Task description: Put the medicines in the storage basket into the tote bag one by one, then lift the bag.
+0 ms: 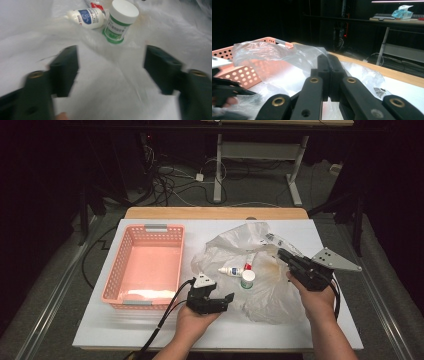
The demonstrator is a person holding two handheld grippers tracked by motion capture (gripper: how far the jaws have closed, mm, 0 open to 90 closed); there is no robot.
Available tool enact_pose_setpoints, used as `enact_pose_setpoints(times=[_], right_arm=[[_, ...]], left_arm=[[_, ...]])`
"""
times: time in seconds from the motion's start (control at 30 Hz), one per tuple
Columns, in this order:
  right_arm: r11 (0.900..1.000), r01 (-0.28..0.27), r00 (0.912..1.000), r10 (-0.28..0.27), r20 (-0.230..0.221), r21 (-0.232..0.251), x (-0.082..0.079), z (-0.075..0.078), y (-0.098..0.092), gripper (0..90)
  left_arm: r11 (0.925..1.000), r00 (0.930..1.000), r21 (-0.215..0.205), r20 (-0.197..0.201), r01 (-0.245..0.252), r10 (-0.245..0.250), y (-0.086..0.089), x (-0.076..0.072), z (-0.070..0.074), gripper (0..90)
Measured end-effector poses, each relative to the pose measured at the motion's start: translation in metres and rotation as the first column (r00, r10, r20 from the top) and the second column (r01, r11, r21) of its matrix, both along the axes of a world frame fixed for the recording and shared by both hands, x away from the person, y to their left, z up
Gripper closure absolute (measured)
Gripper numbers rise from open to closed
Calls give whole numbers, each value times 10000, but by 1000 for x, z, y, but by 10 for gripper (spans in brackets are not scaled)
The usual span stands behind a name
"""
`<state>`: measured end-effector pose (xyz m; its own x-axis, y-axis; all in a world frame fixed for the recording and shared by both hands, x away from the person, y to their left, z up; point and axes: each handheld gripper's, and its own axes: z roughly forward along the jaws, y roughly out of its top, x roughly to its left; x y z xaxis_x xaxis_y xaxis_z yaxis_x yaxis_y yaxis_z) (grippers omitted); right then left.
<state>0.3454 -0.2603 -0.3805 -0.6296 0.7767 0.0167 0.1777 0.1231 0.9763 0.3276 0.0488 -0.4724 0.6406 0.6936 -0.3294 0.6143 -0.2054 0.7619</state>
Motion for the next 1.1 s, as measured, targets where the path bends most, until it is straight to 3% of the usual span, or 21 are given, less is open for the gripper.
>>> enact_pose_setpoints(times=[0.03, 0.07, 0.17, 0.23, 0.43, 0.67, 0.93, 1.0, 1.03, 1.1], right_arm=[[10000, -32, 10000, 32, -16, 4, -1, -1, 0, 900], [10000, -62, 10000, 62, -17, 3, -1, -1, 1, 900], [9999, -131, 9999, 131, -58, 4, -4, -4, 1, 900], [9999, -169, 9998, 169, -80, -15, -5, -7, 2, 900], [9998, -188, 9998, 187, -94, -105, -9, -11, 3, 900], [10000, -44, 9999, 43, 149, 44, -7, -3, 3, 900], [9987, 380, 9958, -407, 821, 336, 5, 30, 5, 900], [9977, 484, 9937, -529, 991, 469, 8, 39, 6, 900], [9969, 550, 9924, -608, 1068, 562, 9, 43, 6, 900], [9959, 641, 9897, -717, 1241, 640, 12, 51, 6, 900]], left_arm=[[9998, 9997, 1, 175, 184, -184, -3, 1, -1, 458], [9996, 9988, 254, 449, 159, -170, -6, 2, -1, 576], [9982, 9925, 563, 1216, -191, 121, -11, -1, 4, 872], [9981, 9897, 461, 1388, -406, 338, -10, 0, 9, 878], [9952, 9696, 48, 2259, -981, 945, -1, -2, 28, 879], [9932, 9374, -80, 3297, -1159, 1121, 4, 2, 66, 879], [9914, 8816, -287, 4546, -1276, 1267, 4, 19, 127, 880], [9910, 8650, -393, 4844, -1281, 1310, 2, 23, 141, 880], [9913, 8532, -365, 5058, -1265, 1275, 1, 25, 148, 880], [9914, 8448, -437, 5196, -1234, 1280, -3, 28, 161, 880]])
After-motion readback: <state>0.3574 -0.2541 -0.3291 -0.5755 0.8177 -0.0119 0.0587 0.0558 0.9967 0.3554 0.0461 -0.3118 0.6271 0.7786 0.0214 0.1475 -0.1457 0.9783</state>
